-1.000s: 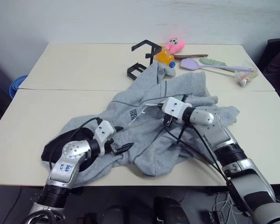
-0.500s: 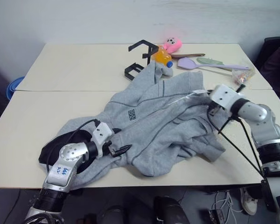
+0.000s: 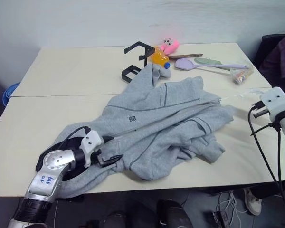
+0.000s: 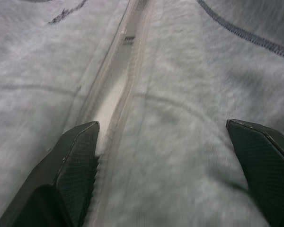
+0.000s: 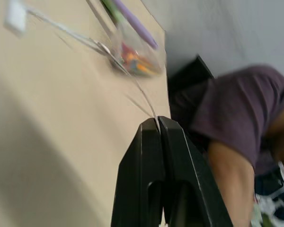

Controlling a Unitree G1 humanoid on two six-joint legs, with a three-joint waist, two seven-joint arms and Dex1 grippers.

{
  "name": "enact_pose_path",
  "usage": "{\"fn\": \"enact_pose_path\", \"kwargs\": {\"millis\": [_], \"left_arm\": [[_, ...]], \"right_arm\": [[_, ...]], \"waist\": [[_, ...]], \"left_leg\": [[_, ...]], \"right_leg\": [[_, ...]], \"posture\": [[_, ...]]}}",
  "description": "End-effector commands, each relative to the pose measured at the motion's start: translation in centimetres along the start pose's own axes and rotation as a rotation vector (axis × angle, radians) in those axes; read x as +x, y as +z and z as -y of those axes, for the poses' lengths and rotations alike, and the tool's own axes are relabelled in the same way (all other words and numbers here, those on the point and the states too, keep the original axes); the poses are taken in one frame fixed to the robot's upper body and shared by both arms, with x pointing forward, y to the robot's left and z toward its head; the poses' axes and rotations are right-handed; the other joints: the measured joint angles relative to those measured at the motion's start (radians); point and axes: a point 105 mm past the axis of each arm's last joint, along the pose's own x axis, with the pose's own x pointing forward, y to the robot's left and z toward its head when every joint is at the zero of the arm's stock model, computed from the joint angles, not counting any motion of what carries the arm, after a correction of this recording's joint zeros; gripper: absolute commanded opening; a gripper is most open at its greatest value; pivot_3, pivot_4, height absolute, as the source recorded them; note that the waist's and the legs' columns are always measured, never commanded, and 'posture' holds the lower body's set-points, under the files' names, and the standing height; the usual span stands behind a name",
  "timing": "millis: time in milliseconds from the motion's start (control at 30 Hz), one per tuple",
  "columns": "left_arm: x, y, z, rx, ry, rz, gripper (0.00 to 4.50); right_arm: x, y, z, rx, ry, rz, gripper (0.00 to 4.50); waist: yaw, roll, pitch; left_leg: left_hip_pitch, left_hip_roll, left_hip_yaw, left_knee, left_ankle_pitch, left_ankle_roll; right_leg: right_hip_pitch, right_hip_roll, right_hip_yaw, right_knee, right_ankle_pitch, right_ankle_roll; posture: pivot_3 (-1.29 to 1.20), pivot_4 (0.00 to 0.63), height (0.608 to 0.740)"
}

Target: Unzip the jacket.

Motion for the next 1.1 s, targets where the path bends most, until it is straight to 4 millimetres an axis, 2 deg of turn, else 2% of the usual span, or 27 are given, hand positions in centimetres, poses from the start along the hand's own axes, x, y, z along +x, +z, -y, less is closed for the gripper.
{"fn": "enact_pose_path", "kwargs": {"millis": [33, 233, 367, 467, 533, 700, 800, 900, 967, 1033, 1100], "left_arm": [[-1.9, -6.1, -0.4, -0.13, 0.047, -0.217, 4.5], [-1.8, -6.1, -0.5, -0.125, 0.031, -0.216, 4.5], [-2.1, -6.4, -0.6, -0.13, 0.028, -0.225, 4.5], [-2.4, -6.7, -0.5, -0.135, 0.017, -0.238, 4.5], [-2.4, -6.8, -0.4, -0.135, 0.014, -0.239, 4.5], [-2.5, -6.8, -0.4, -0.131, 0.009, -0.235, 4.5], [-2.4, -6.5, -0.3, -0.127, 0.004, -0.228, 4.5], [-2.4, -6.3, -0.1, -0.12, -0.022, -0.217, 4.5], [-2.4, -6.3, 0.2, -0.117, -0.039, -0.216, 4.5], [-2.4, -6.3, 0.4, -0.117, -0.05, -0.21, 4.5], [-2.2, -6.0, 0.6, -0.109, -0.06, -0.193, 4.5]], "right_arm": [[-0.6, 0.1, 4.1, 0.022, -0.165, 0.02, 0.03], [-1.5, -0.3, 6.7, 0.047, -0.352, 0.026, 0.03], [-2.1, 0.5, 8.0, 0.029, -0.444, 0.084, 0.03], [-2.7, 2.3, 10.1, -0.005, -0.556, 0.164, 0.03], [-2.9, 3.1, 10.8, -0.015, -0.578, 0.196, 0.03], [-4.0, 7.2, 13.2, -0.097, -0.671, 0.367, 0.03], [-4.7, 8.2, 14.7, -0.119, -0.723, 0.404, 0.03], [-4.2, 7.2, 15.2, -0.094, -0.678, 0.33, 0.03], [-2.7, 3.9, 13.2, 0.021, -0.54, 0.177, 0.03], [-2.6, 1.1, 11.5, 0.055, -0.487, 0.081, 0.03], [-2.8, 0.1, 10.8, 0.054, -0.469, 0.057, 0.03]], "waist": [[-0.001, 0.003, -0.002], [0.001, 0.009, -0.005], [0.002, 0.009, -0.005], [0.001, 0.01, -0.006], [0.0, 0.011, -0.006], [0.001, 0.011, -0.006], [0.001, 0.011, -0.007], [0.001, 0.011, -0.007], [-0.001, 0.009, -0.007], [0.001, 0.007, -0.007], [0.001, 0.007, -0.007]], "left_leg": [[0.0, 0.0, 0.001, 0.0, 0.0, 0.0], [0.005, 0.0, 0.002, -0.002, 0.001, -0.002], [0.005, 0.0, 0.002, -0.002, 0.001, -0.002], [0.005, 0.0, 0.002, -0.003, 0.001, -0.002], [0.007, 0.0, 0.003, -0.004, 0.001, -0.002], [0.013, -0.001, 0.006, -0.013, 0.003, -0.004], [0.013, -0.001, 0.006, -0.013, 0.004, -0.005], [0.013, -0.001, 0.006, -0.013, 0.004, -0.005], [0.013, 0.0, 0.006, -0.014, 0.004, -0.005], [0.014, 0.001, 0.006, -0.014, 0.004, -0.005], [0.014, 0.001, 0.005, -0.014, 0.003, -0.005]], "right_leg": [[0.0, 0.0, 0.001, 0.0, 0.0, 0.0], [0.0, 0.0, 0.003, 0.002, -0.001, -0.001], [0.0, 0.0, 0.003, 0.002, -0.001, -0.001], [0.0, 0.0, 0.004, 0.002, -0.001, -0.001], [0.0, 0.0, 0.005, 0.001, -0.001, -0.001], [0.002, 0.0, 0.007, 0.001, -0.002, -0.001], [0.002, 0.0, 0.007, 0.001, -0.002, -0.002], [0.002, 0.0, 0.007, 0.001, -0.002, -0.002], [0.002, 0.001, 0.007, 0.001, -0.002, -0.002], [0.003, 0.001, 0.006, 0.0, -0.002, -0.003], [0.003, 0.001, 0.006, 0.0, -0.002, -0.003]], "posture": [[0.0, 0.15, 0.74], [0.0, 0.15, 0.74], [0.0, 0.15, 0.74], [0.0, 0.15, 0.74], [0.0, 0.15, 0.74], [0.0, 0.15, 0.74], [0.0, 0.15, 0.74], [0.0, 0.15, 0.74], [0.0, 0.15, 0.74], [0.0, 0.15, 0.74], [0.0, 0.15, 0.74]]}}
